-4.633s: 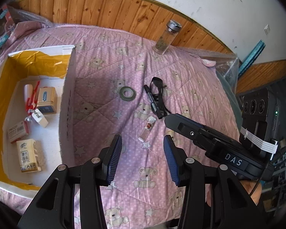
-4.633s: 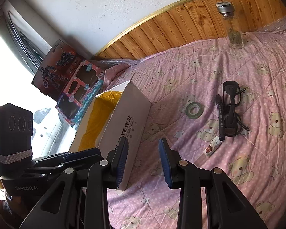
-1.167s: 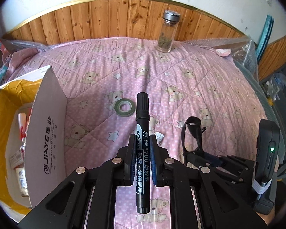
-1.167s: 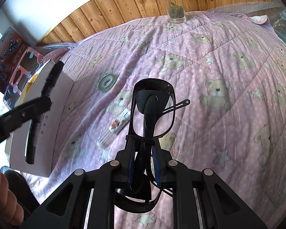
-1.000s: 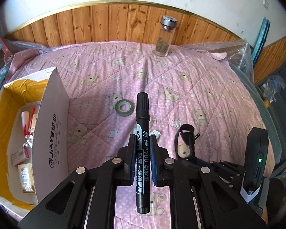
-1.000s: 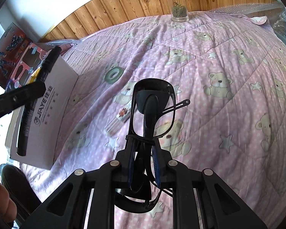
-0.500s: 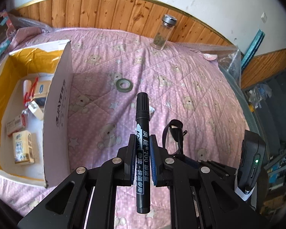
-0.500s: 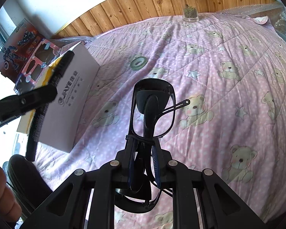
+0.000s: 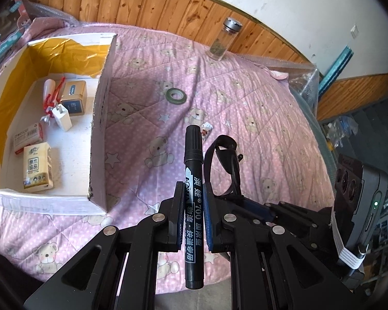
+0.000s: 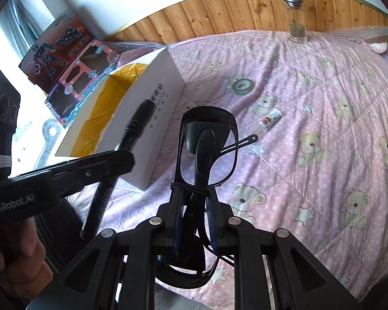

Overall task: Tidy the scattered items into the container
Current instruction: 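Carry the black marker and glasses with both tools over the white box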

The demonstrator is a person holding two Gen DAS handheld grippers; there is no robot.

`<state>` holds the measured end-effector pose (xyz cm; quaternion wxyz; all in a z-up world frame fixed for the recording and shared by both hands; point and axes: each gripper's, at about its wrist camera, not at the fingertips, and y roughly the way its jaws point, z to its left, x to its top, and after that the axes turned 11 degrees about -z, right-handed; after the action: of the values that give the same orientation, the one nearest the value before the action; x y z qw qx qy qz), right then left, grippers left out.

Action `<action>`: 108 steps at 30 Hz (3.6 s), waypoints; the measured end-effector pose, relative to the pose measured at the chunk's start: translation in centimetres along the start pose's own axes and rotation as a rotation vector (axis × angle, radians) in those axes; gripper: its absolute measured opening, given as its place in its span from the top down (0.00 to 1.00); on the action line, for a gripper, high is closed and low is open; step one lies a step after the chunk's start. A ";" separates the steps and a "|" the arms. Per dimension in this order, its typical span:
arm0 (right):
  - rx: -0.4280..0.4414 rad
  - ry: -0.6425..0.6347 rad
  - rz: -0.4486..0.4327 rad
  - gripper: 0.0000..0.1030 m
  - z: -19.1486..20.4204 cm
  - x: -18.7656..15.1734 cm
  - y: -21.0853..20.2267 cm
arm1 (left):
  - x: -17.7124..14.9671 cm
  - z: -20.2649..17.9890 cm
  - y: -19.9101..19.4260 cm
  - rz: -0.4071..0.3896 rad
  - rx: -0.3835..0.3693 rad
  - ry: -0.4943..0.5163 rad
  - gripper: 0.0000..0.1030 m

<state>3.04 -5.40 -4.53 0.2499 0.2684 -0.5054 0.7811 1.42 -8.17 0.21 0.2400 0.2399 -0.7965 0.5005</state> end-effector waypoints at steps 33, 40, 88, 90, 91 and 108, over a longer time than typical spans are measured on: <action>0.179 -0.191 -0.036 0.82 11.9 5.6 -0.5 | 3.7 9.6 -8.0 -0.186 -0.025 -0.206 0.87; 0.183 -0.217 -0.039 0.82 13.4 7.3 0.8 | 4.3 12.6 -8.5 -0.209 -0.001 -0.267 0.87; 0.286 -0.180 0.203 0.82 18.9 18.8 18.7 | 4.0 19.6 -0.1 -0.184 -0.019 -0.581 0.87; 0.300 -0.162 0.226 0.82 19.1 19.0 19.7 | 4.0 19.7 -0.1 -0.193 -0.015 -0.592 0.87; 0.305 -0.147 0.237 0.82 19.2 19.1 20.1 | 3.9 19.8 -0.2 -0.198 -0.015 -0.597 0.87; 0.351 0.152 0.384 0.82 18.9 19.5 27.4 | 4.6 21.7 1.2 -0.214 -0.016 -0.720 0.87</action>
<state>-26.22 -30.50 -2.87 0.0840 0.1476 -0.3838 0.9077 -6.00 -28.14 -6.08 -0.0026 0.4803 -0.8043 0.3499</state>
